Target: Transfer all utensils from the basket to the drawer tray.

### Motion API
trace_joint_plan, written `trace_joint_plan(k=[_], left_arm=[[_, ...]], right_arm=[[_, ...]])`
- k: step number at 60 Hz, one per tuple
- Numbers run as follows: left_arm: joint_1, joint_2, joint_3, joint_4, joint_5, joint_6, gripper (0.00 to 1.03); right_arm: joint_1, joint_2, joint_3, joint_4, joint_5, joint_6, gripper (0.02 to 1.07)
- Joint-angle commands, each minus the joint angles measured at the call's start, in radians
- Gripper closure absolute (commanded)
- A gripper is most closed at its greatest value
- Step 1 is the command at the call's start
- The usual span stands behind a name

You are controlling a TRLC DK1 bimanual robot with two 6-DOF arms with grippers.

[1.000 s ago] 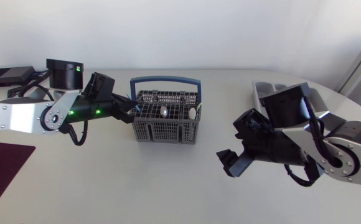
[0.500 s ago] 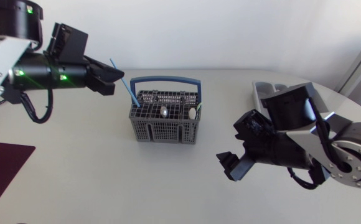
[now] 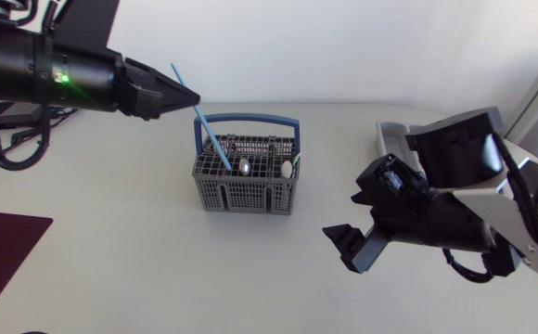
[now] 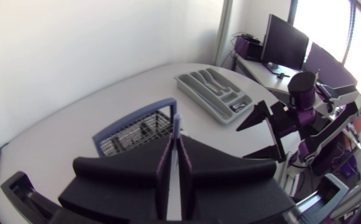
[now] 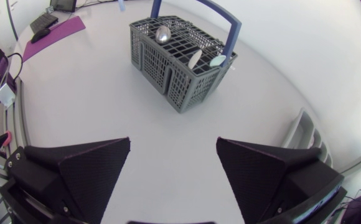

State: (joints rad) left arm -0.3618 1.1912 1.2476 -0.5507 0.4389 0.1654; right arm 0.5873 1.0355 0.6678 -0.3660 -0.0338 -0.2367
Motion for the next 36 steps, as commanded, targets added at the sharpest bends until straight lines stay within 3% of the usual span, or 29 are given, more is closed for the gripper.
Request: trace_joint_plan(k=[1,11,18,36], left_arm=[[-0.031,0.050,-0.031,-0.009,0.038,-0.058,1.00],[-0.103,0.148,-0.034,-0.006,0.101,-0.090,1.00],[-0.106,0.214,-0.025,-0.006,0.176,-0.093,1.00],[-0.126,0.285,0.001,0.003,0.277,-0.104,1.00]], right_arm=[[-0.007,-0.012,0.042,-0.019,-0.031,-0.012,0.07],[-0.020,-0.012,0.099,-0.036,-0.137,-0.007,0.07],[-0.017,0.015,0.150,-0.051,-0.239,0.016,0.12],[0.013,0.179,0.250,-0.051,-0.364,0.051,0.17]])
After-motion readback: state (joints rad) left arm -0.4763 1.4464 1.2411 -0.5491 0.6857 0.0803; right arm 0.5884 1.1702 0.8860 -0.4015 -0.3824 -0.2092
